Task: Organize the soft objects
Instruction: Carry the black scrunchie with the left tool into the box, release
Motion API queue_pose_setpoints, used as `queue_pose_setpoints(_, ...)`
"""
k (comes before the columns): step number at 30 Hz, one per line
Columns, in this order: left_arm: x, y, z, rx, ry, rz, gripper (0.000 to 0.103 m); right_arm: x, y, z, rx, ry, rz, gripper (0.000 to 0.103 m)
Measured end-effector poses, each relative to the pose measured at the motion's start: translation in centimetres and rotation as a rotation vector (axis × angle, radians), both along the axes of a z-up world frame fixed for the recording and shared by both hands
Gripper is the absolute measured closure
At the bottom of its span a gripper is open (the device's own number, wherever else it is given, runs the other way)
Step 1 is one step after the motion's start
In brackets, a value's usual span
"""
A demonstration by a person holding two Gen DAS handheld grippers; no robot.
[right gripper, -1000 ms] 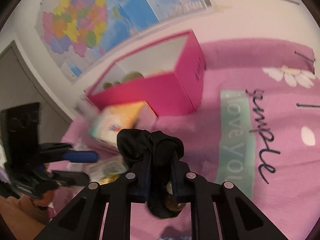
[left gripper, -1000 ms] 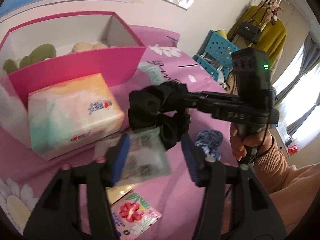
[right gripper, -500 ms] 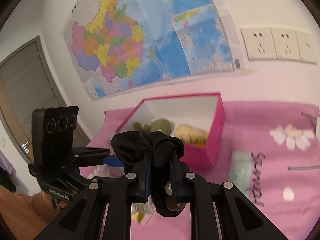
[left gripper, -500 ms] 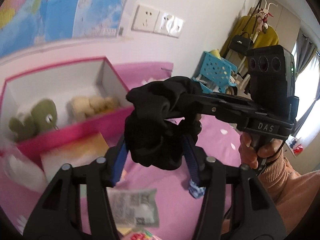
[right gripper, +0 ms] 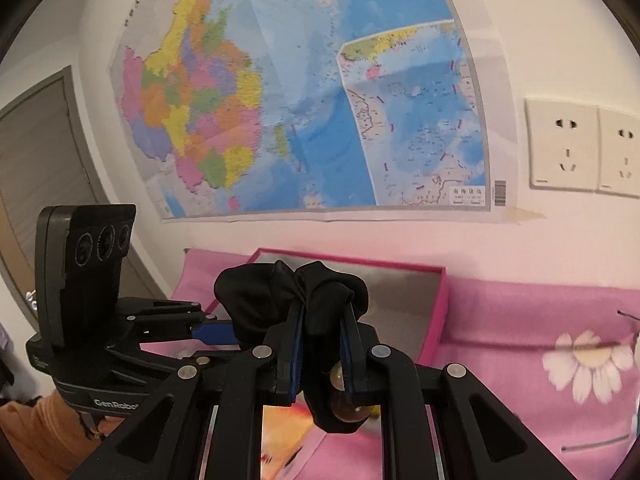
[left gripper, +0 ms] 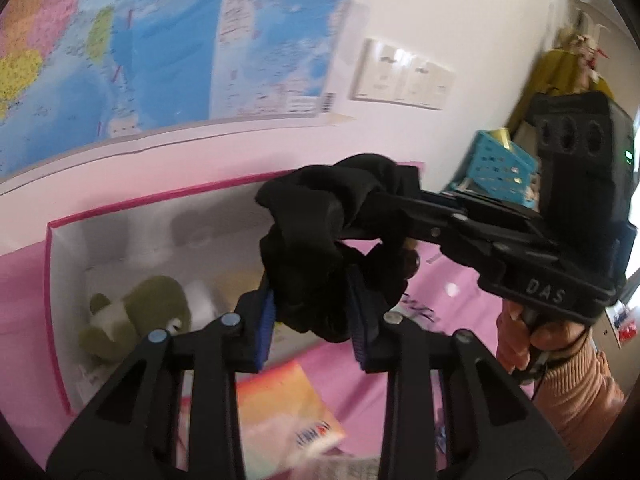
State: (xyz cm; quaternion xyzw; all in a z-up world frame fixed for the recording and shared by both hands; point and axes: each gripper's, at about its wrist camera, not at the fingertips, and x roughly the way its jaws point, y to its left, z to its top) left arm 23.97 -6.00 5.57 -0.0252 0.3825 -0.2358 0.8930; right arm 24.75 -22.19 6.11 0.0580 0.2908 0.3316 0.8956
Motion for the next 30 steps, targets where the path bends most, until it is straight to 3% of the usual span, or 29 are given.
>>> queue_pose_setpoints(12,6.5,0.9,-2.3,0.039,0.144,0.097,0.069,6.4,2.6,-3.0,-0.116,0.008,-0.051,0.086)
queue_pose_setpoints(17,7.3,1.3,-3.4,0.05,0.188,0.129,0.068,7.4,3.1,-4.4,-0.186,0.031,-0.12,0.064)
queue_pose_setpoints(23,5.7,1.5,-3.1,0.061,0.139,0.13,0.067,6.5,2.0,-4.5,-0.19,0.055,-0.142,0.06)
queue_pose_setpoints(30,-0.7,1.2,-0.9,0.033,0.002,0.012,0.064,2.6,-0.5,-3.2,-0.122,0.057,-0.1,0.059)
